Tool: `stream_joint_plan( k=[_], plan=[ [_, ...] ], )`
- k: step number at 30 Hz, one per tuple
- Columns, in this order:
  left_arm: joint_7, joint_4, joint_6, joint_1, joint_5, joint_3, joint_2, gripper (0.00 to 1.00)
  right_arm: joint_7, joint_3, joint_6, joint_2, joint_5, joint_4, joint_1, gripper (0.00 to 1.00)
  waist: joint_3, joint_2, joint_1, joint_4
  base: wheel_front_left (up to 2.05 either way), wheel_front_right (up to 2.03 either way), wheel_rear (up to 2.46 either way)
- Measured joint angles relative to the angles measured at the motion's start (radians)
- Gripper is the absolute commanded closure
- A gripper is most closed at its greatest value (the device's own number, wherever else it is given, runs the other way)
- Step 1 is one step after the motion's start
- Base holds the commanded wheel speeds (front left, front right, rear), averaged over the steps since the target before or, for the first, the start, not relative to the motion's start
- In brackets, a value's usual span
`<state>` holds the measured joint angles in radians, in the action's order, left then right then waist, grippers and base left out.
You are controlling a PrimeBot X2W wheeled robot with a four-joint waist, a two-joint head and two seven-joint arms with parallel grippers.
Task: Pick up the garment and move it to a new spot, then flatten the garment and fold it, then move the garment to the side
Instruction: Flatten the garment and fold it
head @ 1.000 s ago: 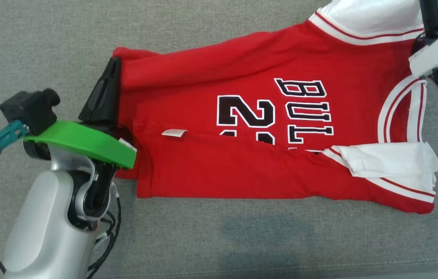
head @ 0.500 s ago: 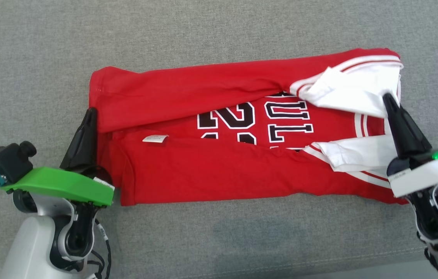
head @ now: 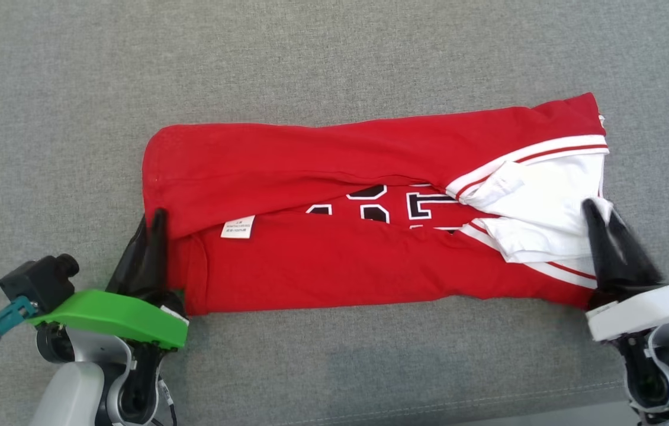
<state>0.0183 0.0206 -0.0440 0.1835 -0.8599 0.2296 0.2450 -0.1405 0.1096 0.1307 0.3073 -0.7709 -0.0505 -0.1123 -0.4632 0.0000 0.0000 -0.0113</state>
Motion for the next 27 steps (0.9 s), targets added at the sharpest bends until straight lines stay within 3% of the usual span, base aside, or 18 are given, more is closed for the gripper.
stream_joint_plan(
  k=[5, 13, 19, 27],
  plan=[
    [0.079, -0.004, -0.002, -0.001, 0.097, 0.026, 0.012, 0.00, -0.055, -0.146, 0.000, -0.076, 0.200, -0.037, -0.015, 0.00, 0.019, 0.0000, 0.0000, -0.001, 0.00, 0.00, 0.00],
    [0.218, -0.040, -0.063, 0.015, 0.250, 0.023, 0.007, 0.00, -0.092, -0.276, 0.000, -0.174, 0.451, 0.012, -0.046, 0.00, 0.068, 0.0000, 0.0000, 0.005, 0.00, 0.00, 0.00],
    [0.240, -0.057, -0.092, 0.033, 0.386, -0.009, 0.032, 0.00, -0.096, -0.254, 0.000, -0.201, 0.538, 0.051, -0.056, 0.00, 0.109, 0.0000, 0.0000, 0.010, 0.00, 0.00, 0.00],
    [0.244, -0.028, -0.078, -0.002, 0.466, -0.037, 0.062, 0.00, -0.067, -0.192, 0.000, -0.182, 0.567, 0.028, -0.041, 0.00, 0.154, 0.0000, 0.0000, 0.015, 0.00, 0.00, 0.00]
  ],
)
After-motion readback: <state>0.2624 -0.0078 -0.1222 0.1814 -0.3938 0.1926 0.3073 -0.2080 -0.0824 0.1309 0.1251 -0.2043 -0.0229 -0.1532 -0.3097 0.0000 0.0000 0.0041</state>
